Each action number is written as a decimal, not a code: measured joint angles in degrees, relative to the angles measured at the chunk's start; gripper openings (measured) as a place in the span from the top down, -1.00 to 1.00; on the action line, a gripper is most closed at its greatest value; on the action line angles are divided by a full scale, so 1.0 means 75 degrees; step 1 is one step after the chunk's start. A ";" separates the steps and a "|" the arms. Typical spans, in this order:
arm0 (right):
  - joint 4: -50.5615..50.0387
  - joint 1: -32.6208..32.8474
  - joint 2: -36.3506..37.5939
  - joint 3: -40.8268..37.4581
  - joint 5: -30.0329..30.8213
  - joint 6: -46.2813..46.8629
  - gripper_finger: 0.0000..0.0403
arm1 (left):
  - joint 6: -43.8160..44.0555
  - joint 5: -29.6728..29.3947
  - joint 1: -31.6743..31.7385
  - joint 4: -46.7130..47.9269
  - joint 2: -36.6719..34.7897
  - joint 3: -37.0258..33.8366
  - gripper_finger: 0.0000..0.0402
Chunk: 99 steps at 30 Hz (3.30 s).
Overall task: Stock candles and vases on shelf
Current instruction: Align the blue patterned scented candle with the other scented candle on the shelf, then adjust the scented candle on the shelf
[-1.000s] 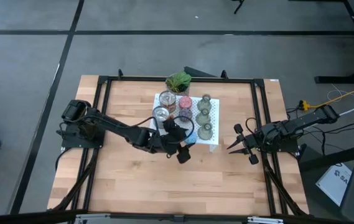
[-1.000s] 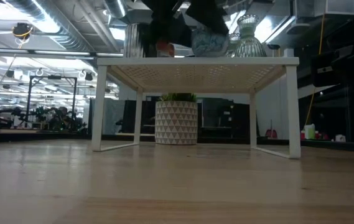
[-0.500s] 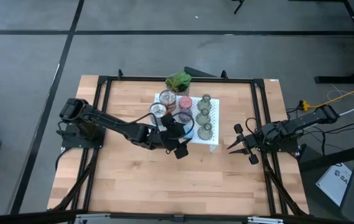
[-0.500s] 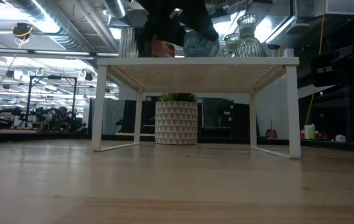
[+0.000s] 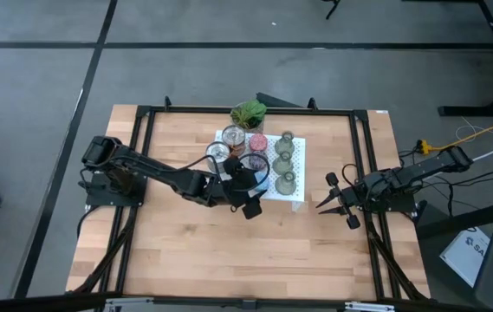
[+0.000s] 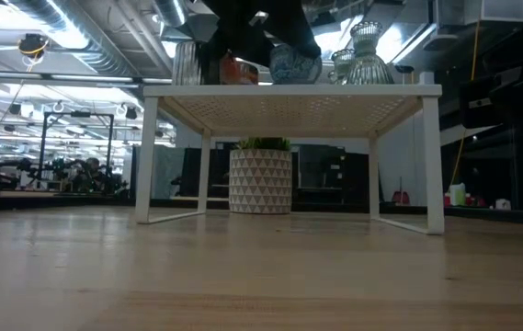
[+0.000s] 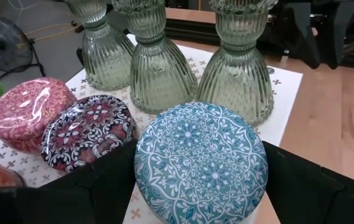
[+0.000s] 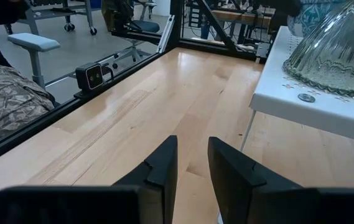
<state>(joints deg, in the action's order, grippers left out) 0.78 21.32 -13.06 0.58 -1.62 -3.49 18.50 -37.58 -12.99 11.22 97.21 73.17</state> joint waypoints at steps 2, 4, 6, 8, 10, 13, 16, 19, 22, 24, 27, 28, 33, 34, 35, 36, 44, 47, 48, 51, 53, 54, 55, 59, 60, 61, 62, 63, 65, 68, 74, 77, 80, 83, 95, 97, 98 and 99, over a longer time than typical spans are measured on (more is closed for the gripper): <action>0.0003 -0.0002 0.0000 0.0000 -0.0001 0.0000 0.53 | -0.0092 0.0011 0.0002 -0.0003 0.0000 0.0000 -0.52; 0.0001 -0.0002 0.0000 0.0000 0.0002 0.0002 0.53 | -0.0099 0.0075 0.0002 0.0009 0.0000 0.0000 -0.53; 0.0001 0.0000 0.0000 0.0000 0.0002 0.0000 0.53 | -0.0109 0.0141 0.0002 0.0055 0.0000 0.0000 -0.53; 0.0002 0.0000 0.0000 0.0000 0.0002 0.0001 0.53 | -0.0110 0.0149 -0.0001 0.0085 0.0000 0.0000 -0.53; 0.0000 0.0001 0.0000 0.0000 0.0002 0.0003 0.53 | -0.0110 0.0149 0.0002 0.0105 0.0000 0.0000 -0.53; 0.0003 0.0001 0.0000 0.0000 0.0000 0.0003 0.53 | -0.0106 0.0152 0.0020 0.0126 0.0000 0.0000 -0.53; 0.0000 -0.0002 0.0000 0.0000 0.0002 0.0002 0.53 | -0.0105 0.0173 0.0052 0.0149 0.0000 0.0000 -0.58; 0.0000 0.0001 0.0000 0.0000 0.0002 0.0001 0.53 | -0.0110 0.0153 0.0058 0.0137 0.0000 0.0000 -0.65; 0.0002 0.0000 0.0000 0.0000 0.0002 0.0001 0.53 | -0.0236 0.0074 0.0052 0.0134 0.0000 0.0000 -0.71; 0.0003 -0.0001 0.0000 0.0000 0.0001 0.0002 0.53 | -0.0352 -0.0038 0.0052 0.0127 0.0000 0.0000 -0.73; 0.0003 0.0001 0.0000 0.0000 0.0001 0.0002 0.53 | -0.0665 -0.0069 0.0055 -0.0069 0.0000 0.0000 -0.73; 0.0001 -0.0002 0.0000 0.0000 0.0002 0.0000 0.53 | -0.0765 -0.0067 0.0050 -0.0162 0.0000 0.0000 -0.73; 0.0002 0.0000 0.0000 0.0000 0.0002 0.0001 0.54 | -0.1295 -0.0070 0.0046 -0.0608 0.0000 0.0013 -0.73; 0.0001 -0.0001 0.0000 0.0000 0.0002 0.0001 0.54 | -0.1363 -0.0078 0.0046 -0.0593 0.0001 0.0055 -0.73; 0.0001 -0.0001 0.0000 0.0000 0.0002 0.0001 0.54 | -0.1403 -0.0114 0.0046 -0.0589 0.0003 0.0103 -0.73; 0.0002 0.0000 0.0000 0.0000 0.0002 0.0001 0.54 | -0.1442 -0.0142 0.0049 -0.0603 0.0003 0.0156 -0.73; 0.0003 0.0000 0.0000 0.0000 0.0002 0.0001 0.54 | -0.1823 -0.0495 0.0048 -0.0616 0.0003 0.0608 -0.73; 0.0000 -0.0002 0.0000 0.0000 0.0002 0.0003 0.54 | -0.1838 -0.0485 0.0046 -0.0609 0.0003 0.0877 -0.73; 0.0003 -0.0002 0.0000 0.0000 0.0002 0.0003 0.54 | -0.1841 -0.0464 0.0040 -0.0616 0.0003 0.0983 -0.73; 0.0000 0.0001 0.0000 0.0000 0.0002 0.0001 0.54 | -0.1850 -0.0402 -0.0034 -0.0403 0.0003 0.1375 -0.73; 0.0000 0.0001 0.0000 0.0000 0.0002 0.0000 0.54 | -0.1850 -0.0402 -0.0143 -0.0127 0.0003 0.1681 -0.73; 0.0001 -0.0001 0.0000 0.0000 0.0002 0.0000 0.54 | -0.1845 -0.0400 -0.0216 0.0020 0.0003 0.1810 -0.72; 0.0000 0.0001 0.0000 0.0000 0.0002 0.0001 0.54 | -0.1821 -0.0402 -0.0299 0.0241 0.0003 0.1947 -0.71; 0.0000 0.0000 0.0000 0.0000 0.0002 0.0002 0.54 | -0.1757 -0.0385 -0.0714 0.1251 0.0003 0.2483 -0.59; 0.0001 0.0000 0.0000 0.0000 0.0002 0.0002 0.54 | -0.1692 -0.0364 -0.0810 0.1459 0.0003 0.2565 -0.54; 0.0002 -0.0002 0.0000 0.0000 0.0002 0.0000 0.54 | -0.1622 -0.0360 -0.0902 0.1640 -0.0001 0.2616 -0.49; 0.0000 0.0001 0.0000 0.0000 0.0002 0.0001 0.54 | -0.1550 -0.0385 -0.0997 0.1803 -0.0038 0.2626 -0.42; 0.0000 0.0001 0.0000 0.0000 0.0002 0.0002 0.54 | -0.1452 -0.0451 -0.1091 0.1982 -0.0091 0.2626 -0.35; 0.0000 0.0001 0.0000 0.0000 0.0002 0.0000 0.54 | -0.1126 -0.0680 -0.1277 0.2323 -0.0243 0.2631 -0.18; 0.0001 0.0000 0.0000 0.0000 0.0002 0.0001 0.54 | -0.0570 -0.1180 -0.1616 0.3124 -0.0485 0.2634 0.09; 0.0000 0.0000 0.0000 0.0000 0.0002 0.0001 0.54 | 0.0798 -0.1461 -0.2008 0.4775 -0.1132 0.2639 0.70; 0.0000 0.0001 0.0000 0.0000 0.0002 0.0003 0.54 | 0.1779 -0.1458 -0.2120 0.5836 -0.1311 0.2639 0.95; 0.0000 -0.0002 0.0000 0.0000 0.0002 0.0002 0.54 | 0.2911 -0.1341 -0.2131 0.7006 -0.1402 0.2637 0.98; 0.0003 0.0001 0.0000 0.0000 0.0002 0.0000 0.54 | 0.3979 -0.1246 -0.2102 0.8239 -0.1357 0.2625 0.99; 0.0000 0.0001 0.0000 0.0000 0.0002 0.0000 0.54 | 0.3885 -0.1294 -0.1394 0.9267 -0.1297 0.1061 0.99; 0.0000 0.0001 0.0000 0.0000 0.0002 0.0002 0.54 | 0.3516 -0.1412 -0.1284 0.9262 -0.1297 0.0813 0.99; 0.0003 0.0001 0.0000 0.0000 0.0002 0.0000 0.53 | 0.3342 -0.1497 -0.1241 0.9260 -0.1297 0.0708 0.99; 0.0002 -0.0001 0.0000 0.0000 0.0002 0.0001 0.53 | 0.3214 -0.1602 -0.1196 0.9253 -0.1297 0.0601 0.99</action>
<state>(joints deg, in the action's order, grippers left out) 0.79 21.31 -13.06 0.58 -1.61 -3.48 42.60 -49.60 -21.96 80.62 87.48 77.68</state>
